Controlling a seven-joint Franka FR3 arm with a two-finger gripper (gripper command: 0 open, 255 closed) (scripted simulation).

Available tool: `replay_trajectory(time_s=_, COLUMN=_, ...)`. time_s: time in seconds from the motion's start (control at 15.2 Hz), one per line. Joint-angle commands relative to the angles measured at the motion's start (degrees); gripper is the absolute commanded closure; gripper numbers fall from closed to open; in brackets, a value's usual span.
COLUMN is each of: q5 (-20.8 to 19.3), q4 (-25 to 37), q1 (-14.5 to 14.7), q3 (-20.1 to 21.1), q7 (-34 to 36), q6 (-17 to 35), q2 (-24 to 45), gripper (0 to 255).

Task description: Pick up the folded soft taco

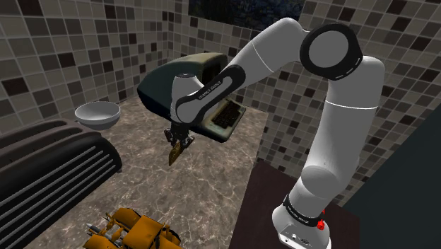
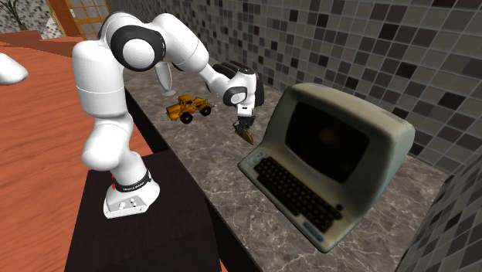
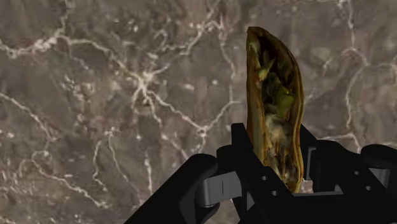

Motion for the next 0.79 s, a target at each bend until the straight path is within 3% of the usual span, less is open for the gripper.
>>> replay_trajectory(time_s=0.0, q5=0.00, q4=-0.01, q1=0.01, q3=0.00, q7=0.01, q6=0.02, q2=0.04, gripper=255)
replay_trajectory(time_s=0.26, q5=0.05, q4=-0.05, q1=-0.04, q3=0.01, q7=-0.07, q6=-0.02, q2=-0.05, gripper=255)
replay_trajectory(time_s=0.73, q5=2.31, q4=0.90, q1=-0.72, q3=0.84, q7=-1.43, q6=-4.90, q2=-4.25, gripper=255)
